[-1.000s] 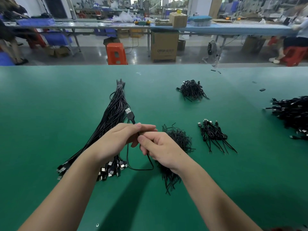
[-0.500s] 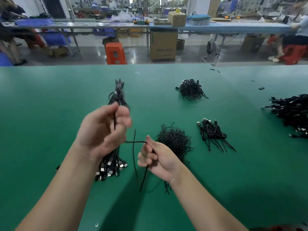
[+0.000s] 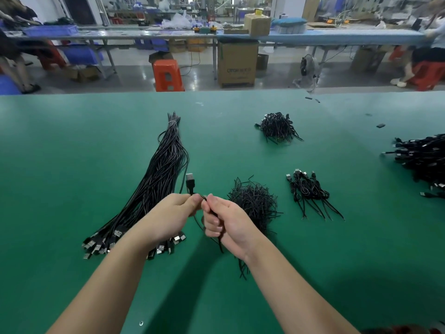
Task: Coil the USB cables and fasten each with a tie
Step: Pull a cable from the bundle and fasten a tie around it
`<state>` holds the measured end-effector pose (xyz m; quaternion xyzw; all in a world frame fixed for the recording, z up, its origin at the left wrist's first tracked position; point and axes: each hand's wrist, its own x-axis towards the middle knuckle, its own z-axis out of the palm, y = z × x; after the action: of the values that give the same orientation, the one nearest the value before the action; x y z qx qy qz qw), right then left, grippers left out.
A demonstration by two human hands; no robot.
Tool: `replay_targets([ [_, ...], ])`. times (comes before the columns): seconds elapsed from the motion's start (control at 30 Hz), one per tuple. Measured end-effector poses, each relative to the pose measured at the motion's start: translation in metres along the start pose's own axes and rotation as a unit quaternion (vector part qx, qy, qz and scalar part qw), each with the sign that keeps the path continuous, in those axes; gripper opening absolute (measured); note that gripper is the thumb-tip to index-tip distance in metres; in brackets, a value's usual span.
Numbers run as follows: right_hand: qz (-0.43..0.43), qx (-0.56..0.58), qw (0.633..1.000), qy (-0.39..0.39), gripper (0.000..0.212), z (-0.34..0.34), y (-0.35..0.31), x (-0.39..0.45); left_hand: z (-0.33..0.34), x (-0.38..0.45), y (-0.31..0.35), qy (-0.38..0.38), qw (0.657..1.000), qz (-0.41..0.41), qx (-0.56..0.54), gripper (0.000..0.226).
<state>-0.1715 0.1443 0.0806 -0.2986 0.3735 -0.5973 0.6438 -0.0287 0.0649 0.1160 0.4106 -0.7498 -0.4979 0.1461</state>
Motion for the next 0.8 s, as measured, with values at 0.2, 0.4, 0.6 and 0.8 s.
replay_targets([
  [0.2, -0.012, 0.07, 0.997, -0.019, 0.032, 0.006, 0.002, -0.001, 0.014, 0.001, -0.007, 0.0, 0.952, 0.074, -0.296, 0.04],
  [0.4, 0.01, 0.058, 0.997, -0.042, 0.03, 0.011, 0.019, -0.001, 0.012, 0.013, 0.013, 0.111, 0.837, 0.092, -0.528, 0.046],
  [0.6, 0.034, 0.124, 0.989, -0.074, 0.029, 0.008, 0.027, 0.0, -0.025, 0.004, 0.036, -0.017, 0.788, 0.068, -0.612, 0.037],
  [0.8, 0.059, 0.102, 0.992, -0.05, 0.031, -0.004, 0.023, 0.002, -0.05, -0.013, 0.021, -0.313, 0.944, 0.045, -0.088, 0.044],
])
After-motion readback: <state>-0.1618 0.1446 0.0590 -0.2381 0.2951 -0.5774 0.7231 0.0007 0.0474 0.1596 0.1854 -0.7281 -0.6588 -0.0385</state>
